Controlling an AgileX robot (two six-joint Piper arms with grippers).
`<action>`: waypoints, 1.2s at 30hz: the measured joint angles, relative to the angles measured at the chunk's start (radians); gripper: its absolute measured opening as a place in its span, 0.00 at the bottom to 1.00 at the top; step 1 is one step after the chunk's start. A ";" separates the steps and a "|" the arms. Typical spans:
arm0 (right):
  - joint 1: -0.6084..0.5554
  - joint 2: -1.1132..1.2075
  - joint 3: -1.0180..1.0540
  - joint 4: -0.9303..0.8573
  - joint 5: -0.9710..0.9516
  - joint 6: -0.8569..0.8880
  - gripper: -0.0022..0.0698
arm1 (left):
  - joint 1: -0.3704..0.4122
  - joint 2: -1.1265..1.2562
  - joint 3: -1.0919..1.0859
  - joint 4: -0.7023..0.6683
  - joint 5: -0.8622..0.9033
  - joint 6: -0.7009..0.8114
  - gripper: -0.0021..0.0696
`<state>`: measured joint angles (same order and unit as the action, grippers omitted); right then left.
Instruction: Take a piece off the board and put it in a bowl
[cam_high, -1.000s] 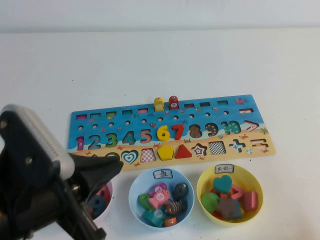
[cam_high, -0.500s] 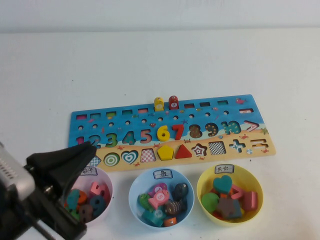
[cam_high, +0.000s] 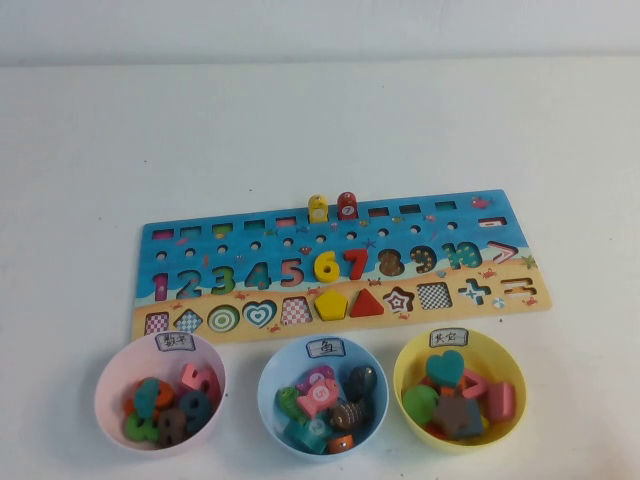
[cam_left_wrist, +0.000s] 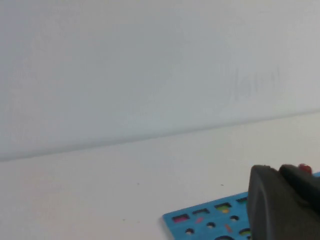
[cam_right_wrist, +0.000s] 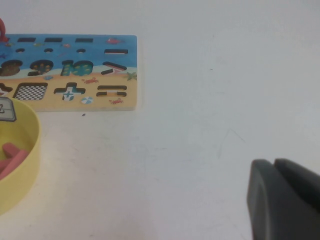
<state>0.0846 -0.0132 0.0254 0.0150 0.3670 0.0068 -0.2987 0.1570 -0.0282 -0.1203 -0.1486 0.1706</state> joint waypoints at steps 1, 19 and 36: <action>0.000 0.000 0.000 0.000 0.000 0.000 0.00 | 0.021 -0.025 0.008 0.006 0.012 -0.003 0.02; 0.000 0.000 0.000 0.000 0.002 0.000 0.00 | 0.132 -0.167 0.053 0.076 0.447 -0.019 0.02; 0.000 0.000 0.000 0.000 0.002 0.000 0.00 | 0.132 -0.167 0.053 0.079 0.521 -0.019 0.02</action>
<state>0.0846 -0.0132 0.0254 0.0150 0.3690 0.0068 -0.1666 -0.0101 0.0246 -0.0416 0.3728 0.1515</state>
